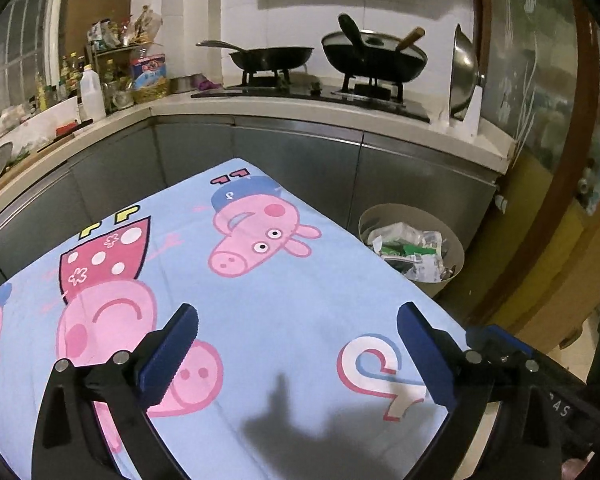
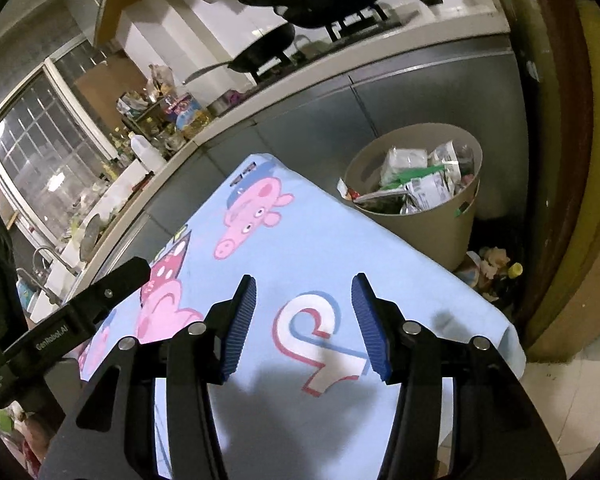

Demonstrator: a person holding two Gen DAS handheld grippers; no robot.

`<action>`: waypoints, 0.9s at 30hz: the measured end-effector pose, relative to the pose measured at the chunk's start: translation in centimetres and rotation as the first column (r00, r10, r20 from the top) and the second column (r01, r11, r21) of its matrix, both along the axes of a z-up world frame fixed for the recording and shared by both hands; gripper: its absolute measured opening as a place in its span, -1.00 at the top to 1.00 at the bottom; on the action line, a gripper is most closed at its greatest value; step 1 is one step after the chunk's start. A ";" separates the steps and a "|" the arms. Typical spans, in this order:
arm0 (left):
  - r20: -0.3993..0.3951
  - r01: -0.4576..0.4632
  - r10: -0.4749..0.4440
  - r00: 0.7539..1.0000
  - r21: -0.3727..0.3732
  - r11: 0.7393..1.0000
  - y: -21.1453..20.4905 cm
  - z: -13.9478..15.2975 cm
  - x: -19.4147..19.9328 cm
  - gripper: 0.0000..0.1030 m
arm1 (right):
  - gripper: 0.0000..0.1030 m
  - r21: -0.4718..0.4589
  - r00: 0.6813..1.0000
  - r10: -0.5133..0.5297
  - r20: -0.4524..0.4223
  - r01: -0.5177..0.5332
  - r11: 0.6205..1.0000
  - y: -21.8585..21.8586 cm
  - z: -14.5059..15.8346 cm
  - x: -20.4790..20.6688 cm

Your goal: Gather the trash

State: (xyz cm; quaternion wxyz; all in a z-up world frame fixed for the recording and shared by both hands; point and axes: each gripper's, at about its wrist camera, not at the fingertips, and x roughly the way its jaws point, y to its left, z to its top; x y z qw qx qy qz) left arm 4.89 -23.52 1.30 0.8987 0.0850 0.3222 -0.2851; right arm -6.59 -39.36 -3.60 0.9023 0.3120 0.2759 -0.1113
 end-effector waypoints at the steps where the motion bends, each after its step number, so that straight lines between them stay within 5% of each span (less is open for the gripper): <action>1: 0.004 -0.003 0.003 1.000 -0.006 1.000 0.3 0.2 -0.2 -0.93 | -0.23 -0.010 1.000 -0.007 0.011 0.007 1.000 0.3 0.5 -0.4; 19: 0.060 -0.070 0.070 0.996 -0.005 0.998 3.1 1.3 -2.0 -0.93 | -0.24 -0.073 0.996 -0.036 0.076 0.042 0.996 2.7 3.7 -2.0; 22: 0.077 -0.069 0.070 0.995 -0.020 0.997 3.5 1.7 -2.4 -0.93 | -0.46 -0.089 0.994 -0.043 0.096 0.052 0.995 3.1 4.3 -2.4; 27: 0.124 -0.066 0.070 0.990 -0.036 0.997 4.1 2.7 -3.3 -0.93 | -0.46 -0.140 0.989 -0.041 0.140 0.061 0.988 3.9 5.8 -3.0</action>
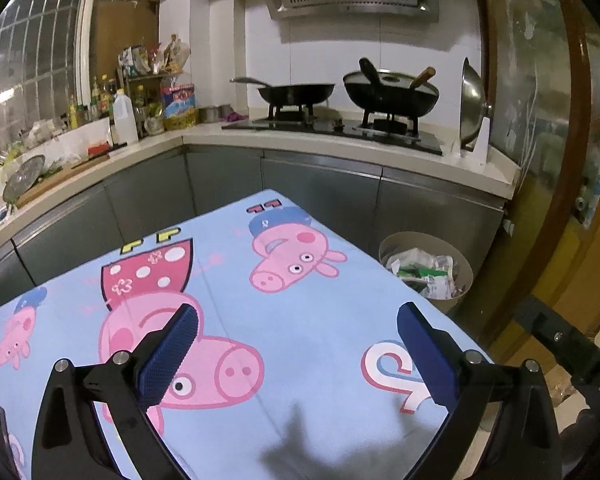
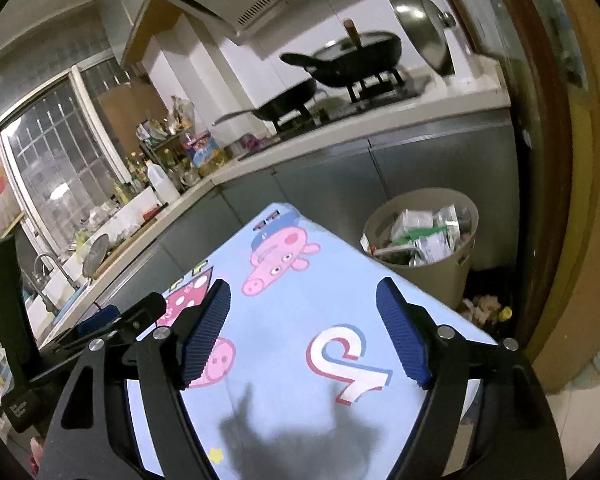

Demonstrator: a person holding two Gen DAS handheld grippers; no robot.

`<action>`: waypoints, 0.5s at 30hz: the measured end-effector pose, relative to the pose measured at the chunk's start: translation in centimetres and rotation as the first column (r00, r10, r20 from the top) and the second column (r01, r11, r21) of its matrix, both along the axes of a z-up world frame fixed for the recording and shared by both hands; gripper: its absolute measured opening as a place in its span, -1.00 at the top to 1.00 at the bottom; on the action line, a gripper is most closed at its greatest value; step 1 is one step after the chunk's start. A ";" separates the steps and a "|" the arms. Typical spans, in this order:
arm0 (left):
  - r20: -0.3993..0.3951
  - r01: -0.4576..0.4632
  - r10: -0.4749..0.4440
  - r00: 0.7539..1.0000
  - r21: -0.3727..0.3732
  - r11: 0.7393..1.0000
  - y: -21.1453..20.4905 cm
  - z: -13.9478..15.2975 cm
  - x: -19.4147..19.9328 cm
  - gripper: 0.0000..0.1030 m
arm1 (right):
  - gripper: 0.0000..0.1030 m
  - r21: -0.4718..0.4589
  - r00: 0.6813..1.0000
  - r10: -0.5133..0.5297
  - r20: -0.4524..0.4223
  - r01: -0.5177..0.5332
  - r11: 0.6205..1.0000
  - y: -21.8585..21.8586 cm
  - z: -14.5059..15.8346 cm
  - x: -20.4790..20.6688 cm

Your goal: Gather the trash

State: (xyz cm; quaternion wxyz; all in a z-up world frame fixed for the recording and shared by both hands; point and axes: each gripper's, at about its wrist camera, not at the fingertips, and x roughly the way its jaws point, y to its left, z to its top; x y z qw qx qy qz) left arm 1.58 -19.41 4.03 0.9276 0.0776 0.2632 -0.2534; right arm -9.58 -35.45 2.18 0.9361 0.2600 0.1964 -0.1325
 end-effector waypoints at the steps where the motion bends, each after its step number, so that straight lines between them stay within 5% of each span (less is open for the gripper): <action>1: 0.011 0.000 0.000 1.000 -0.002 1.000 0.1 0.2 -0.2 -0.93 | -0.46 -0.008 1.000 0.001 0.008 -0.001 1.000 0.2 0.3 -0.1; 15: 0.129 0.012 -0.010 0.992 -0.015 1.000 1.1 2.2 -2.0 -0.93 | -0.46 -0.053 0.998 0.017 0.065 -0.014 0.999 1.7 2.0 -0.9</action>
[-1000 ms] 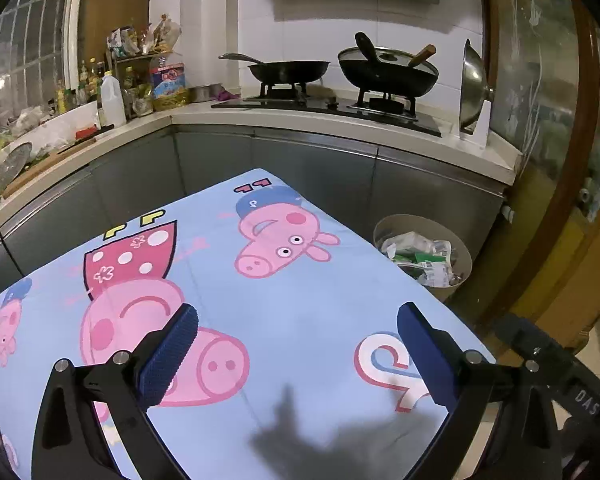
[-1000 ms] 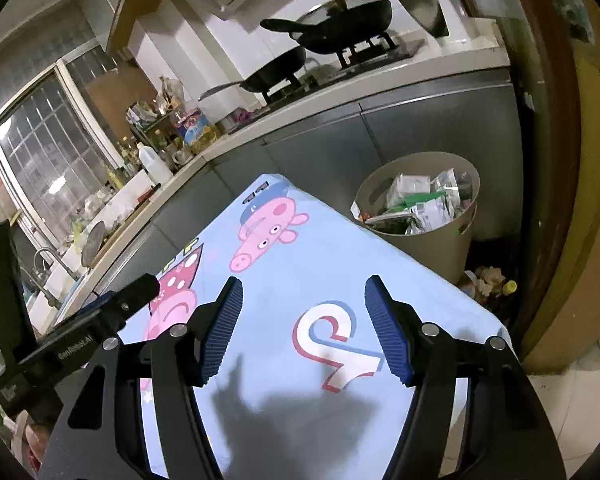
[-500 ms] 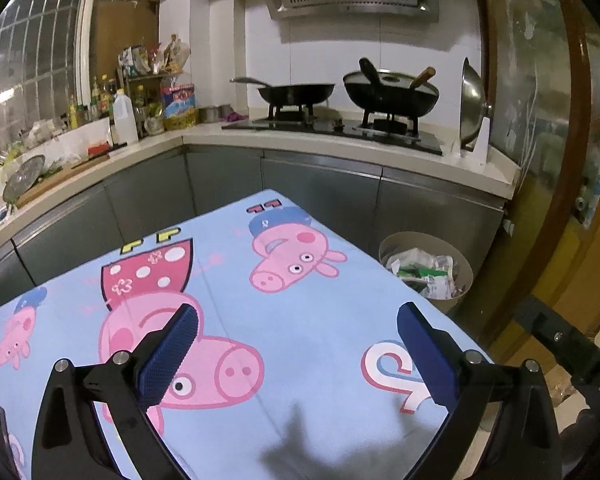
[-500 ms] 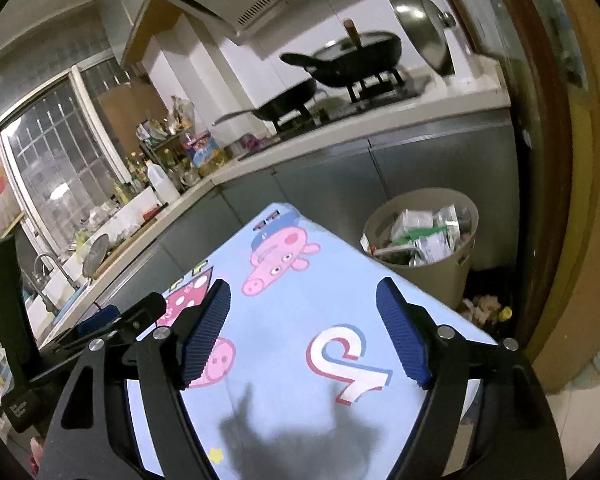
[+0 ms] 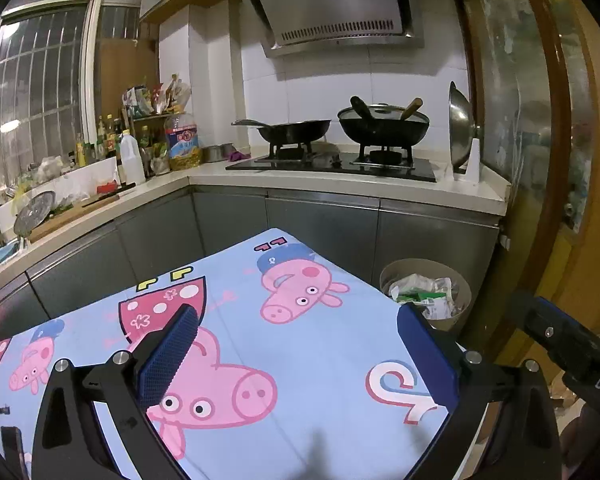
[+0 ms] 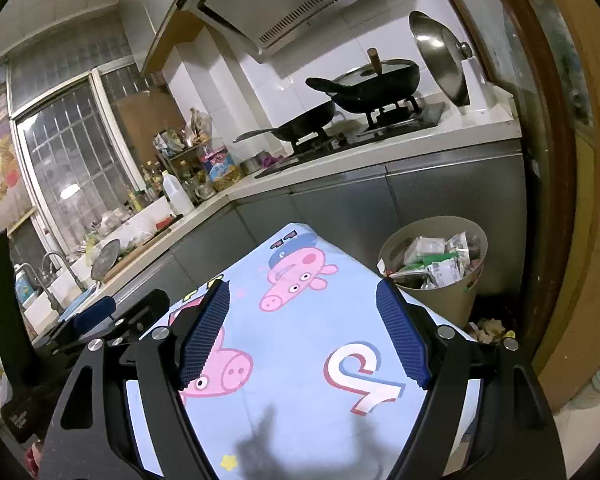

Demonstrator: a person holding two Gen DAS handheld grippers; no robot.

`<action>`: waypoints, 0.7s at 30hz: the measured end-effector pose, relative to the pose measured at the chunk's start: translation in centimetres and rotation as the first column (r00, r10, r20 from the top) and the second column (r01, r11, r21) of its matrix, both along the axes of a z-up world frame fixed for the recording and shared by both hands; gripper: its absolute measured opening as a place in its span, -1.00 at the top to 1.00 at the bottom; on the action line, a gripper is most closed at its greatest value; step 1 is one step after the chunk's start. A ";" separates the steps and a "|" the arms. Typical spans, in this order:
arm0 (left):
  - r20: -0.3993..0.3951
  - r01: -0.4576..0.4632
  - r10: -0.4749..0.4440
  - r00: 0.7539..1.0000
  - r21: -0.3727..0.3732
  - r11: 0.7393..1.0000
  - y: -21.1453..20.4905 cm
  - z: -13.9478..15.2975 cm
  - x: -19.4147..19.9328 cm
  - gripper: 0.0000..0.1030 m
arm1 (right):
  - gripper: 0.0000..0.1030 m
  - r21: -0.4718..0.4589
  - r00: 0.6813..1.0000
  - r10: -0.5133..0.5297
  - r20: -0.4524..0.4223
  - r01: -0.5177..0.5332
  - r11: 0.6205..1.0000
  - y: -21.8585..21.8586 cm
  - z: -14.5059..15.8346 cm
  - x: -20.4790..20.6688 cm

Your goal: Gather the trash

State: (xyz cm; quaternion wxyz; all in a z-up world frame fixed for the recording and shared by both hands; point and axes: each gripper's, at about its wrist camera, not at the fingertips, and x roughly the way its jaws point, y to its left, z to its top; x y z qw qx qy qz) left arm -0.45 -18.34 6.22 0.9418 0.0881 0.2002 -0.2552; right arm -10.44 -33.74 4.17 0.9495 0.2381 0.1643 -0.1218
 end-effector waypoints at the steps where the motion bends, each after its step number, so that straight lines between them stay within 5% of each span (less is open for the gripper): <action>1: 0.001 0.000 0.000 1.000 -0.001 1.000 0.0 0.0 0.0 -0.93 | -0.46 0.001 1.000 0.000 0.002 0.000 1.000 0.0 0.0 0.0; 21: 0.020 -0.010 0.011 1.000 -0.038 0.999 0.7 0.5 -0.6 -0.93 | -0.46 -0.001 1.000 0.012 0.013 -0.012 1.000 0.8 0.6 0.1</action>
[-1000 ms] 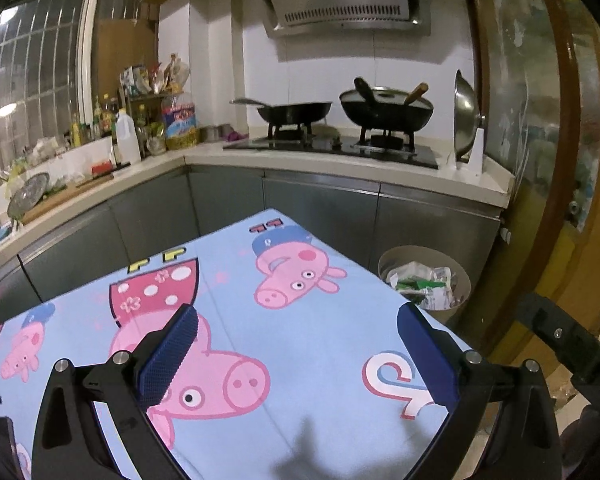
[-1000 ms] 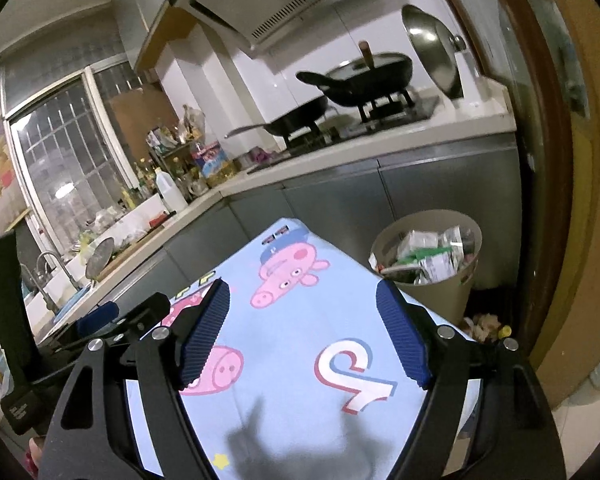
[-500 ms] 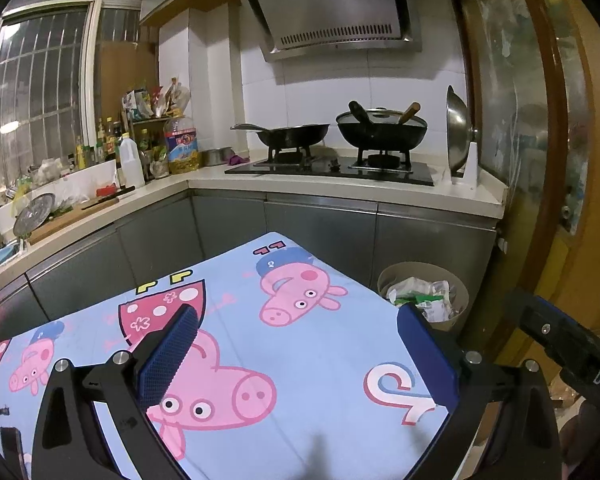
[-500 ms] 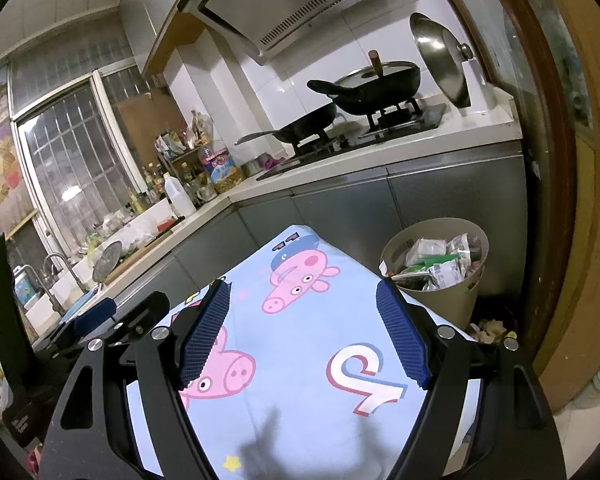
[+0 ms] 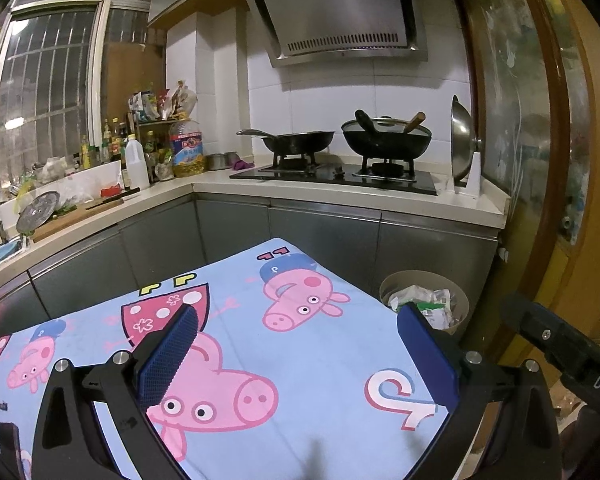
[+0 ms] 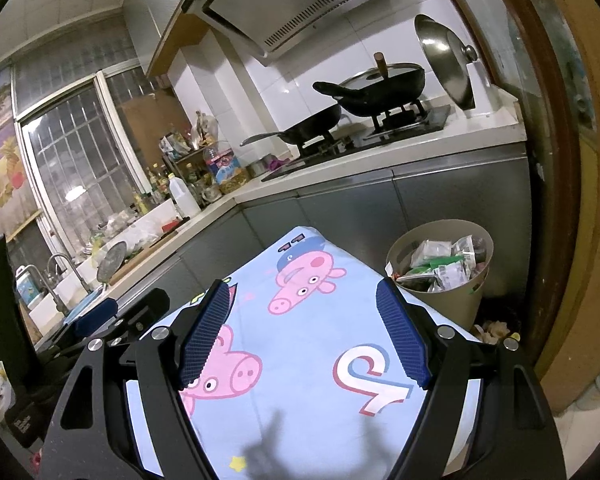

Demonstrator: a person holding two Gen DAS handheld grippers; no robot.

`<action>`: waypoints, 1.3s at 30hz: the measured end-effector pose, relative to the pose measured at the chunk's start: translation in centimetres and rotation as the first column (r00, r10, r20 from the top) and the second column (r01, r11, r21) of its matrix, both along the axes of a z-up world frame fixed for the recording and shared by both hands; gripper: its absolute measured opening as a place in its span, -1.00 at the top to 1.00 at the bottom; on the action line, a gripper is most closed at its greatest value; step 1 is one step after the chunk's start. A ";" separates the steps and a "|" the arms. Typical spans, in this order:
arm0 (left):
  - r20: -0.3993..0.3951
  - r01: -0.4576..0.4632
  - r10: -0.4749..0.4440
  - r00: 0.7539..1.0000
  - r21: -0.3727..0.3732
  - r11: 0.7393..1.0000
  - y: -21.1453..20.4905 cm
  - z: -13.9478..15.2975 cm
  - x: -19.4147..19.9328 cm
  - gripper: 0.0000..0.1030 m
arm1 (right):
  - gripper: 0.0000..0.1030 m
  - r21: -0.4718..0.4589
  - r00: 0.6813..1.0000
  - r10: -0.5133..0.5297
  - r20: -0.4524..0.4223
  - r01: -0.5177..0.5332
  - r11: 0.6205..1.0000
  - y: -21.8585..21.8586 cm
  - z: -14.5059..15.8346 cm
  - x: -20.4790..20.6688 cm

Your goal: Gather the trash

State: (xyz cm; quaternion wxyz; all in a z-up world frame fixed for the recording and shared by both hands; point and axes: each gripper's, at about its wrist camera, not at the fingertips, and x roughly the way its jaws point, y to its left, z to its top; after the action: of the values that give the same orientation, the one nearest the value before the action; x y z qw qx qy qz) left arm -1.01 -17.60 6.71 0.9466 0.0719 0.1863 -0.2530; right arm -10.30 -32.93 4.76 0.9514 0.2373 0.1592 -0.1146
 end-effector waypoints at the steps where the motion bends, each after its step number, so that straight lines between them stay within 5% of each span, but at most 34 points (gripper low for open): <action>1: 0.000 0.000 0.000 1.000 0.000 1.000 0.0 0.0 0.0 -0.93 | -0.46 0.003 1.000 0.001 -0.001 -0.001 1.000 -0.1 0.0 0.0; 39: 0.012 -0.022 0.022 1.000 -0.024 0.999 -0.5 1.0 -0.8 -0.93 | -0.46 -0.015 0.999 -0.003 0.047 0.004 1.000 0.5 1.2 -0.8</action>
State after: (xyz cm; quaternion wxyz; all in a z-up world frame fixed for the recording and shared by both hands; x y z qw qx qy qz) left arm -1.77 -18.09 7.66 0.9513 0.0600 0.1780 -0.2442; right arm -11.15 -32.47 6.00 0.9565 0.2331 0.1354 -0.1119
